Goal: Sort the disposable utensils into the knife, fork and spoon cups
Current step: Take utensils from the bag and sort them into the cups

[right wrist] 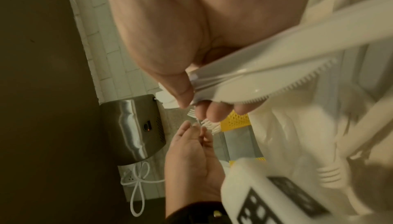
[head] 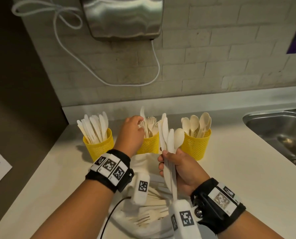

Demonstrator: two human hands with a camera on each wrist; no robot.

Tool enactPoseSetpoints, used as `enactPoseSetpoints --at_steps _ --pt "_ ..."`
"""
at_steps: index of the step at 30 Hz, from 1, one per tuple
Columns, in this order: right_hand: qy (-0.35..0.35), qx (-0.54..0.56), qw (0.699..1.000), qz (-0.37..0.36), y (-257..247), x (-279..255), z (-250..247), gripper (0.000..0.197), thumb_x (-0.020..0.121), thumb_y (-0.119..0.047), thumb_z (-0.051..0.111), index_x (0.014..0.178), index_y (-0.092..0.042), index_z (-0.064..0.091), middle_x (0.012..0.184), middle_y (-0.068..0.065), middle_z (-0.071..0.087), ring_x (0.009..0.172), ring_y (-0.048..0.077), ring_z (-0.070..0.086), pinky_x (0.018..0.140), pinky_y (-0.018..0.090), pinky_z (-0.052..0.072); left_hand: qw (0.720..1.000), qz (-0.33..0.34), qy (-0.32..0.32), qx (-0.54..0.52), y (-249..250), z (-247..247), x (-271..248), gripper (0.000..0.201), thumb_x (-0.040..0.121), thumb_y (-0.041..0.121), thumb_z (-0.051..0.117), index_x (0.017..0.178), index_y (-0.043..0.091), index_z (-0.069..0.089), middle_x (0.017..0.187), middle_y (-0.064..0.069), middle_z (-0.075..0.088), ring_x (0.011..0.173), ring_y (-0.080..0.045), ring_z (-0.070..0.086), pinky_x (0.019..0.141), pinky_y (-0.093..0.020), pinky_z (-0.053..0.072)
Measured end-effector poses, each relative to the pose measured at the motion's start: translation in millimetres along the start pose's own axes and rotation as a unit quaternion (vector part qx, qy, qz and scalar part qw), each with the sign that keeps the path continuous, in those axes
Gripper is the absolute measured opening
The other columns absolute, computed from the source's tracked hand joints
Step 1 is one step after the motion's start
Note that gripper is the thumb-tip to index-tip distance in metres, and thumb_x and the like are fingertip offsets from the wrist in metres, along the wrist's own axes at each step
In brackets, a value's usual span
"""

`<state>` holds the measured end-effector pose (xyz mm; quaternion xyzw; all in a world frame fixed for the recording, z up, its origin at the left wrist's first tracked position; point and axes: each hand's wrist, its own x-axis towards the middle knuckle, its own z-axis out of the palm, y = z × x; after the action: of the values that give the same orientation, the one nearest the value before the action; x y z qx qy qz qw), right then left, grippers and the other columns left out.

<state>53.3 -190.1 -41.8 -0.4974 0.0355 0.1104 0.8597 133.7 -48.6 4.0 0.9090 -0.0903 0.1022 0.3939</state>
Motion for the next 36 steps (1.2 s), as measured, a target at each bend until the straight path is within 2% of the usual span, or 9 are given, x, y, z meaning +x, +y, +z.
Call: enactPoseSetpoints --at_steps 6,11,14,18,22,26,28,31,36 --pt "-0.007 -0.004 1.000 -0.009 2 -2 -1 0.016 0.092 -0.006 0.051 0.108 -0.007 0.053 0.072 0.007 0.063 0.056 0.015 0.057 0.057 0.029 0.046 0.996 -0.014 -0.001 -0.093 5 -10 -8 0.021 0.093 0.021 0.051 0.111 0.021 0.061 0.110 0.002 0.061 0.096 -0.016 0.059 0.080 -0.026 0.047" --pt "-0.042 -0.068 0.997 -0.012 4 -1 8 0.023 0.089 0.003 0.050 0.104 -0.008 0.064 0.079 0.014 0.062 0.054 0.014 0.054 0.050 0.023 0.045 0.911 -0.122 -0.225 -0.324 7 8 -56 0.013 0.085 0.015 0.064 0.096 0.010 0.066 0.068 0.003 0.069 0.057 -0.012 0.056 0.052 -0.024 0.045" --pt "-0.052 -0.090 0.995 -0.003 6 0 18 0.025 0.089 0.005 0.047 0.102 -0.007 0.065 0.078 0.012 0.062 0.053 0.012 0.053 0.049 0.021 0.045 0.886 -0.154 -0.179 -0.399 -1 14 -59 0.011 0.086 0.006 0.061 0.096 0.002 0.064 0.073 -0.011 0.066 0.050 -0.017 0.051 0.038 -0.023 0.042" --pt "-0.072 -0.083 0.994 0.018 9 0 28 0.027 0.093 -0.016 0.045 0.112 -0.003 0.060 0.079 0.011 0.063 0.061 0.014 0.059 0.056 0.024 0.047 0.876 -0.166 -0.155 -0.425 -15 3 -58 0.017 0.087 0.007 0.060 0.101 -0.001 0.064 0.084 -0.018 0.064 0.056 -0.018 0.051 0.039 -0.023 0.040" --pt "-0.056 -0.065 0.996 0.016 11 -3 32 0.033 0.099 -0.022 0.037 0.112 -0.006 0.063 0.091 0.011 0.067 0.077 0.016 0.064 0.069 0.030 0.051 0.898 -0.136 -0.141 -0.394 -21 -11 -56 0.005 0.087 0.007 0.060 0.089 0.006 0.064 0.085 -0.017 0.068 0.068 -0.022 0.064 0.066 -0.034 0.055" --pt "0.085 -0.239 0.965 -0.072 -10 -1 13 0.024 0.097 -0.030 0.042 0.102 -0.025 0.065 0.104 0.005 0.060 0.096 0.021 0.059 0.097 0.045 0.047 0.919 -0.112 -0.069 -0.371 -21 -32 -36 0.005 0.086 0.012 0.062 0.089 0.013 0.066 0.088 -0.008 0.071 0.085 -0.019 0.067 0.085 -0.036 0.055" --pt "0.123 -0.277 0.944 -0.128 -34 0 3 0.019 0.095 -0.027 0.047 0.090 -0.027 0.065 0.099 -0.004 0.061 0.096 0.020 0.062 0.094 0.042 0.049 0.933 -0.075 -0.022 -0.351 -13 -45 -23 0.005 0.086 0.013 0.063 0.089 0.015 0.065 0.089 -0.005 0.072 0.087 -0.019 0.068 0.086 -0.037 0.053" --pt "0.195 -0.307 0.905 -0.219 -75 -3 -11 0.014 0.094 -0.017 0.052 0.092 -0.015 0.065 0.098 -0.009 0.063 0.070 0.000 0.057 0.063 0.015 0.044 0.968 -0.012 0.071 -0.239 -2 -69 -2 0.005 0.085 0.021 0.065 0.089 0.017 0.065 0.085 0.000 0.070 0.081 -0.013 0.066 0.077 -0.031 0.053" --pt "0.263 -0.350 0.853 -0.284 -105 -6 -38 0.018 0.091 -0.022 0.056 0.107 -0.018 0.062 0.079 -0.007 0.059 0.067 0.010 0.052 0.068 0.030 0.047 0.979 0.005 0.158 -0.127 -6 -107 20 0.026 0.085 0.026 0.066 0.098 0.004 0.066 0.087 -0.007 0.069 0.078 -0.020 0.066 0.070 -0.033 0.054"
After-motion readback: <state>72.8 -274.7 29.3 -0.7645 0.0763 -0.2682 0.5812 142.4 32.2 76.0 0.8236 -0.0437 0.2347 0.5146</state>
